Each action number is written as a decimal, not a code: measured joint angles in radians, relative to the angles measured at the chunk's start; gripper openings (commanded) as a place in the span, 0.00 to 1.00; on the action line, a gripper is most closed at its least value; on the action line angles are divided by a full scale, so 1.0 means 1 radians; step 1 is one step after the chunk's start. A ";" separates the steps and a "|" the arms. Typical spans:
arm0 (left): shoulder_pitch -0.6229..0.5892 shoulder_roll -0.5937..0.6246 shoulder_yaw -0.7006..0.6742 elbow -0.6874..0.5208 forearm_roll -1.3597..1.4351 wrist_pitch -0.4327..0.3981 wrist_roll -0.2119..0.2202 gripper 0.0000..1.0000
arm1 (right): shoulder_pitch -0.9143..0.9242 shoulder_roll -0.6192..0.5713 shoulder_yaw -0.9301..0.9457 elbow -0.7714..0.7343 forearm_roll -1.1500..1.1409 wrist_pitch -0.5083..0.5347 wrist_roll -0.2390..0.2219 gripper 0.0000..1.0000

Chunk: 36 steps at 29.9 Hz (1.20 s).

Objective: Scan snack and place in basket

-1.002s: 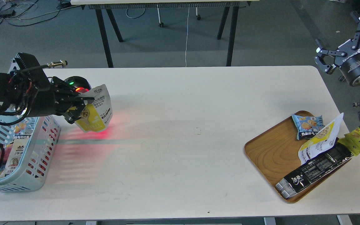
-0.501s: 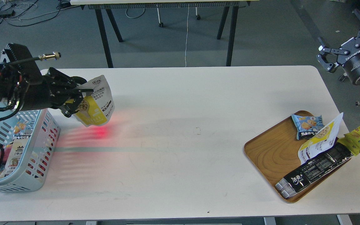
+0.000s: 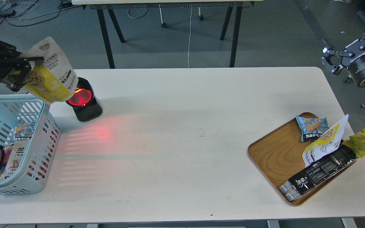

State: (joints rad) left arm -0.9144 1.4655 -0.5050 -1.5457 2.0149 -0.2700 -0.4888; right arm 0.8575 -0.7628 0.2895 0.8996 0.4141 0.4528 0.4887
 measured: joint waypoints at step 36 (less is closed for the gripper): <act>0.000 0.067 0.297 0.183 -0.232 0.178 0.000 0.99 | 0.001 0.000 -0.001 0.000 -0.001 0.004 0.000 0.99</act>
State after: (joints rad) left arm -0.9148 1.5324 -0.2078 -1.3630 1.7832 -0.0919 -0.4887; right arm 0.8587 -0.7628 0.2880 0.9000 0.4127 0.4571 0.4887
